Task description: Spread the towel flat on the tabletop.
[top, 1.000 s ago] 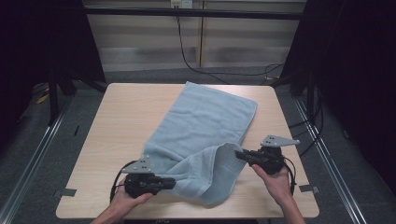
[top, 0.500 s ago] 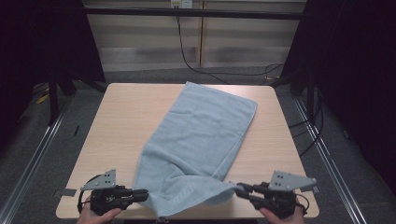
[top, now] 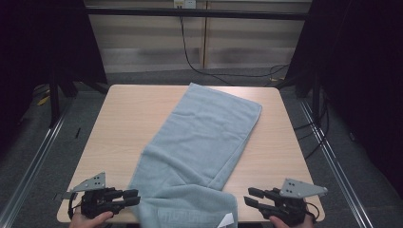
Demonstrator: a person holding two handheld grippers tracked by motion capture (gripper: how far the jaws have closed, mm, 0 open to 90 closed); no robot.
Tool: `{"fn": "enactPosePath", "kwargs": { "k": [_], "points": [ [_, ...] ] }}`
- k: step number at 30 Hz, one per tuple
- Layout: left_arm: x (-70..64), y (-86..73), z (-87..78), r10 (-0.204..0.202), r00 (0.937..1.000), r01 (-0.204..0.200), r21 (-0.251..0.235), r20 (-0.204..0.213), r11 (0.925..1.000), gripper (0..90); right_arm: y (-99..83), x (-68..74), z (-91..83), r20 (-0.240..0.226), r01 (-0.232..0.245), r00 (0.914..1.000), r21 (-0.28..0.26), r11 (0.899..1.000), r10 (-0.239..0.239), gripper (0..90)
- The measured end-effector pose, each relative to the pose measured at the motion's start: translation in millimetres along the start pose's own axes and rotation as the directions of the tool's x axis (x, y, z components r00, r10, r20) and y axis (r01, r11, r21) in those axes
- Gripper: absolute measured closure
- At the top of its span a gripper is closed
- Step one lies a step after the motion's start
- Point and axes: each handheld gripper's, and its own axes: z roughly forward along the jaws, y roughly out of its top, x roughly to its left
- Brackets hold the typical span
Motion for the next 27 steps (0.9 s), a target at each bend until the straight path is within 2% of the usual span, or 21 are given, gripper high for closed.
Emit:
{"fn": "enactPosePath", "kwargs": {
  "k": [1,2,4,6,7,8,11,12,14,15,16,17,18,19,20,21,22,23,25,26,27],
  "points": [
    [0.9,5.5,1.9,0.007,1.0,-0.007,-0.011,0.003,0.9999,66.7,0.8,-5.3,9.1,0.015,-0.001,0.9999,0.021,1.0,0.001,64.4],
    [3.1,11.8,5.1,0.021,0.9996,-0.021,-0.005,-0.017,0.9998,64.5,1.8,-11.5,19.8,0.034,0.002,0.9994,0.041,0.999,-0.003,62.7],
    [10.2,22.9,14.6,0.031,0.9981,-0.03,0.018,-0.053,0.9994,64.0,4.7,-25.7,44.2,0.023,-0.015,0.9997,0.082,0.997,0.013,58.7],
    [26.0,35.6,32.6,0.047,0.992,-0.038,0.082,-0.117,0.9959,61.7,9.4,-39.0,69.6,0.025,-0.03,0.9993,0.124,0.992,0.028,51.7],
    [35.0,39.7,41.6,0.051,0.9903,-0.037,0.11,-0.129,0.9932,61.4,11.8,-44.7,81.8,0.015,-0.033,0.9994,0.147,0.989,0.032,49.9],
    [44.8,42.8,50.4,0.034,0.9898,-0.015,0.134,-0.138,0.9909,60.9,13.9,-47.9,92.5,0.022,-0.031,0.9994,0.162,0.986,0.028,48.0],
    [66.3,44.8,70.1,0.042,0.9797,-0.005,0.183,-0.196,0.9831,60.6,17.3,-52.5,116.6,0.045,-0.017,0.999,0.212,0.977,0.007,42.3],
    [72.6,42.2,75.7,0.016,0.9755,0.027,0.191,-0.219,0.9811,61.1,16.8,-53.1,121.2,0.055,-0.014,0.9985,0.225,0.974,0.002,41.4],
    [74.0,37.1,80.9,0.039,0.9751,0.014,0.234,-0.218,0.9722,61.4,10.4,-53.4,133.0,0.078,-0.005,0.9968,0.268,0.963,-0.017,42.5],
    [71.4,34.4,80.5,0.076,0.9707,-0.022,0.231,-0.228,0.9727,61.4,7.5,-52.0,136.2,0.094,0.016,0.9947,0.278,0.961,-0.043,46.4],
    [69.6,33.0,79.4,0.082,0.9694,-0.027,0.231,-0.231,0.9726,61.5,5.6,-48.4,136.8,0.118,0.053,0.9891,0.273,0.961,-0.088,52.8],
    [67.9,31.3,77.8,0.084,0.9676,-0.029,0.228,-0.238,0.9733,61.8,6.2,-46.4,136.1,0.145,0.061,0.9837,0.284,0.957,-0.106,65.3],
    [67.0,29.2,76.8,0.089,0.9655,-0.035,0.219,-0.245,0.975,63.0,6.6,-46.1,133.9,0.161,0.051,0.9819,0.278,0.959,-0.099,76.2],
    [66.0,27.1,75.4,0.086,0.966,-0.034,0.211,-0.244,0.9769,64.0,5.9,-46.3,132.0,0.174,0.044,0.9801,0.276,0.96,-0.095,81.1],
    [65.0,26.1,73.8,0.08,0.9667,-0.027,0.213,-0.243,0.9766,65.2,5.5,-46.9,129.6,0.182,0.046,0.9784,0.268,0.962,-0.098,83.3],
    [62.7,24.1,71.3,0.065,0.9703,-0.015,0.213,-0.233,0.977,67.5,6.1,-47.4,127.2,0.194,0.044,0.9763,0.264,0.964,-0.097,84.2],
    [60.4,22.5,68.9,0.07,0.9714,-0.019,0.218,-0.227,0.9757,68.5,8.3,-49.5,120.9,0.205,0.029,0.9755,0.239,0.97,-0.08,84.4],
    [58.0,19.9,66.3,0.069,0.9744,-0.021,0.218,-0.214,0.9757,69.3,10.4,-53.8,114.8,0.198,0.014,0.9786,0.202,0.979,-0.055,84.4],
    [52.7,14.7,62.8,0.054,0.9828,-0.015,0.214,-0.177,0.9767,70.5,15.6,-62.1,100.7,0.212,-0.014,0.977,0.147,0.989,-0.018,84.4],
    [48.8,13.3,62.1,0.058,0.9838,-0.019,0.221,-0.17,0.9751,71.4,18.2,-66.5,94.1,0.205,-0.026,0.9788,0.115,0.993,0.002,84.6],
    [44.2,11.6,62.1,0.069,0.9804,-0.027,0.22,-0.184,0.975,71.5,20.5,-69.7,88.1,0.213,-0.038,0.9768,0.089,0.995,0.018,85.4]
  ]
}}
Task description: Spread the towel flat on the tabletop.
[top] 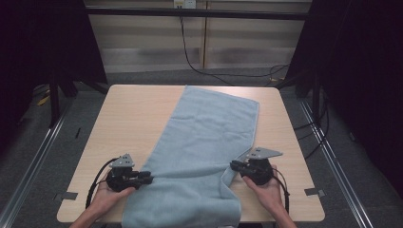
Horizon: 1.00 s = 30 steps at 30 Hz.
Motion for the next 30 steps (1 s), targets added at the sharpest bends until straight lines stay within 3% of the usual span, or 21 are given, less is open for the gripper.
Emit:
{"fn": "enactPosePath", "kwargs": {
  "k": [2,4,8,10,12,14,15,19,23,24,25,27,30],
  "points": [
    [-7.2,-0.9,-0.2,0.015,0.9999,-0.015,0.009,-0.002,0.9999,71.4,3.1,-9.4,-8.8,0.009,-0.014,0.9999,-0.029,0.999,0.015,84.5],
    [-10.5,-1.9,0.1,-0.004,0.9999,0.004,0.007,0.012,1.0,70.6,3.3,-15.4,-17.8,0.02,-0.035,0.9991,-0.056,0.998,0.036,85.7],
    [-17.2,-6.4,-5.3,-0.006,0.9994,0.005,0.024,0.034,0.9997,68.9,-7.9,-15.9,-32.2,0.065,-0.044,0.9968,-0.033,0.999,0.046,85.3],
    [-21.9,-11.7,-10.0,-0.018,0.9986,0.017,0.027,0.05,0.9995,67.7,-21.8,-16.8,-45.0,0.059,-0.075,0.9953,-0.026,0.997,0.076,87.2],
    [-27.6,-15.6,-14.3,-0.019,0.9971,0.016,0.04,0.074,0.9991,65.6,-34.2,-14.6,-56.2,0.063,-0.073,0.9953,-0.013,0.997,0.073,86.8],
    [-32.6,-15.1,-16.8,-0.001,0.9987,-0.001,0.037,0.052,0.9993,63.8,-42.5,-13.3,-63.1,0.054,-0.077,0.9955,-0.02,0.997,0.078,80.7],
    [-32.0,-10.3,-17.6,0.004,0.9996,-0.004,0.013,0.027,0.9999,62.0,-43.2,-12.2,-63.3,0.052,-0.075,0.9958,-0.015,0.997,0.076,79.1],
    [-11.7,17.0,-11.2,-0.012,0.9999,0.012,-0.044,-0.007,0.999,61.1,-28.3,-9.9,-46.3,0.015,-0.052,0.9985,0.006,0.999,0.052,69.3],
    [18.4,52.2,5.3,-0.021,0.9984,0.017,-0.062,-0.053,0.9979,59.1,-5.8,-12.7,-20.7,-0.026,-0.025,0.9993,0.015,1.0,0.026,59.5],
    [28.4,60.6,11.9,-0.042,0.996,0.036,-0.075,-0.079,0.9966,59.1,-1.7,-13.7,-15.2,-0.032,-0.027,0.9991,0.016,0.999,0.028,58.1],
    [37.6,66.1,18.1,-0.07,0.9952,0.065,-0.083,-0.068,0.9945,58.3,4.3,-15.8,-5.5,-0.031,-0.015,0.9994,0.028,1.0,0.016,55.9],
    [51.3,74.1,31.1,-0.079,0.9898,0.071,-0.073,-0.118,0.9948,57.8,11.4,-18.7,11.1,-0.002,0.004,1.0,0.059,0.998,-0.004,52.9],
    [62.7,79.5,45.8,-0.073,0.9856,0.066,-0.048,-0.153,0.9967,52.9,15.9,-24.8,28.4,0.008,-0.007,0.9999,0.088,0.996,0.007,48.5]
  ]
}}
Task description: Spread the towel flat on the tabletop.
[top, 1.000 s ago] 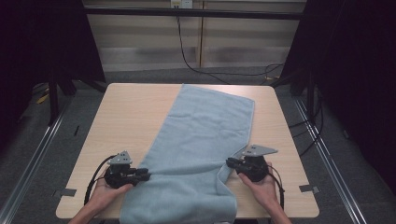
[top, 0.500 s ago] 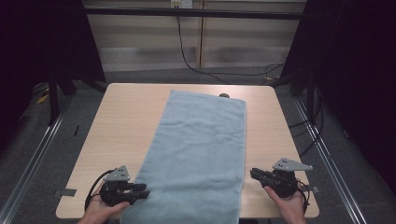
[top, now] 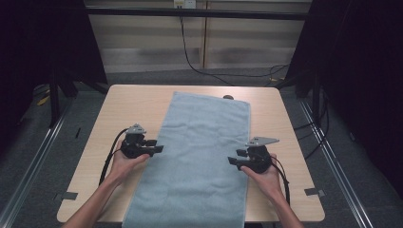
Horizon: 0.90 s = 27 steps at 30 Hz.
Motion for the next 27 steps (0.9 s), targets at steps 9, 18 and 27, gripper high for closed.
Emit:
{"fn": "enactPosePath", "kwargs": {
  "k": [9,18,27],
  "points": [
    [0.1,-1.8,20.8,0.119,0.9894,-0.115,0.056,-0.083,0.9918,51.3,-2.2,-16.4,16.7,0.069,-0.02,0.9975,0.078,0.997,0.014,39.0],
    [-4.3,-20.8,-0.1,0.107,0.9943,-0.107,0.045,0.0,0.9932,81.6,-4.5,-11.8,32.7,0.114,0.037,0.9923,0.093,0.995,-0.048,39.6],
    [-22.0,-50.8,-25.8,0.084,0.9951,-0.085,0.012,0.052,0.9963,81.4,-4.4,-4.0,34.9,0.055,0.06,0.9965,0.067,0.996,-0.064,74.3]
  ]
}}
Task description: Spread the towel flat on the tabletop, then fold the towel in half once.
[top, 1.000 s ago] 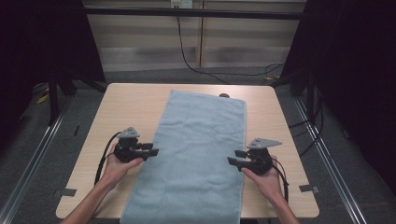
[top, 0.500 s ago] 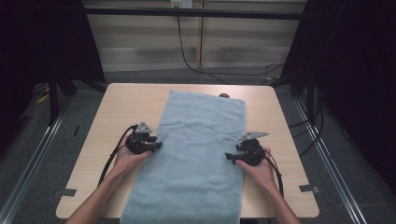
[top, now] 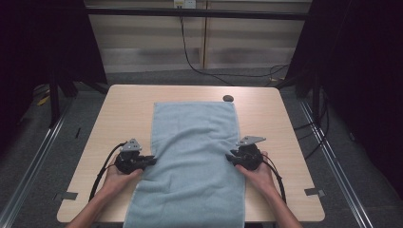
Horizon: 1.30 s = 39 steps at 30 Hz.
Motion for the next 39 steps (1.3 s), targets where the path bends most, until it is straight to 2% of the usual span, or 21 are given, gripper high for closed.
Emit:
{"fn": "enactPosePath", "kwargs": {
  "k": [1,2,3,5,9,11,15,18,22,24,25,27,29,30,32,33,36,37,39],
  "points": [
    [-2.5,-1.6,-1.5,0.008,1.0,-0.008,0.001,0.002,1.0,81.1,-0.3,2.4,-1.2,-0.01,0.006,0.9999,0.008,1.0,-0.006,79.3],
    [-5.5,-3.6,-3.6,0.011,0.9999,-0.011,0.003,0.01,0.9999,81.0,-0.9,3.8,-2.0,-0.025,0.006,0.9997,0.01,1.0,-0.005,80.6],
    [-8.7,-5.8,-6.2,-0.002,0.9999,0.002,0.007,0.016,1.0,80.9,-2.2,5.4,-3.1,-0.029,0.006,0.9996,0.008,1.0,-0.006,81.0],
    [-18.1,-12.7,-13.1,0.015,0.9991,-0.015,0.013,0.039,0.9998,80.8,-5.5,9.0,-7.8,-0.048,0.02,0.9987,0.018,1.0,-0.019,81.9],
    [-31.3,-23.3,-24.7,0.019,0.9968,-0.021,0.026,0.078,0.9994,79.5,-17.6,20.8,-20.9,-0.091,0.022,0.9957,0.027,0.999,-0.02,81.7],
    [-38.8,-28.4,-30.6,0.007,0.9954,-0.011,0.037,0.095,0.9993,78.5,-26.0,28.5,-29.4,-0.112,0.022,0.9935,0.027,0.999,-0.019,81.7],
    [-50.6,-37.3,-38.7,0.013,0.9912,-0.018,0.041,0.132,0.999,78.2,-42.9,43.1,-46.7,-0.138,0.036,0.9899,0.027,0.999,-0.032,81.6],
    [-58.8,-40.6,-41.6,0.006,0.99,-0.012,0.046,0.141,0.9989,78.3,-52.2,53.1,-56.8,-0.136,0.057,0.9894,0.032,0.998,-0.052,81.3],
    [-69.7,-48.1,-48.8,0.0,0.9847,-0.01,0.058,0.174,0.9983,78.3,-63.8,64.6,-68.7,-0.161,0.054,0.9858,0.035,0.998,-0.048,81.3],
    [-75.1,-51.2,-53.5,0.017,0.9823,-0.03,0.065,0.187,0.9974,76.8,-69.3,70.2,-74.9,-0.17,0.047,0.9847,0.042,0.998,-0.039,80.9],
    [-76.7,-51.9,-54.5,0.005,0.982,-0.017,0.063,0.189,0.9979,74.2,-71.6,73.1,-77.5,-0.172,0.047,0.9843,0.044,0.998,-0.039,79.7],
    [-76.5,-51.4,-57.1,0.021,0.9822,-0.034,0.066,0.186,0.9972,68.9,-73.4,78.4,-81.7,-0.158,0.034,0.9871,0.056,0.998,-0.025,67.6],
    [-72.9,-44.8,-57.1,0.015,0.9822,-0.02,0.027,0.187,0.9994,61.9,-73.0,81.7,-84.0,-0.151,0.05,0.9876,0.04,0.998,-0.043,64.1],
    [-70.1,-39.4,-56.1,0.005,0.9822,-0.007,0.015,0.188,0.9999,59.6,-69.9,79.0,-85.0,-0.158,0.039,0.9867,0.012,0.999,-0.036,62.0],
    [-63.9,-28.7,-52.0,0.007,0.9848,-0.005,-0.012,0.174,0.9999,56.9,-60.8,67.5,-85.5,-0.18,-0.013,0.9836,-0.035,0.999,0.006,57.7],
    [-58.5,-20.1,-46.7,-0.008,0.9875,0.011,-0.018,0.158,0.9998,55.6,-56.8,62.4,-85.1,-0.178,-0.021,0.984,-0.048,0.999,0.013,57.5],
    [-44.6,1.5,-28.3,-0.022,0.9902,0.026,-0.023,0.138,0.9994,52.8,-40.8,39.4,-78.8,-0.144,-0.038,0.9892,-0.063,0.997,0.028,53.1],
    [-39.8,7.7,-20.6,-0.011,0.9908,0.015,-0.023,0.135,0.9996,49.5,-34.3,28.6,-74.9,-0.128,-0.051,0.9909,-0.07,0.996,0.041,50.8],
    [-31.1,16.5,-6.0,-0.021,0.9952,0.021,0.007,0.095,0.9998,48.1,-22.6,12.9,-69.9,-0.084,-0.068,0.9946,-0.081,0.994,0.061,45.2]
  ]
}}
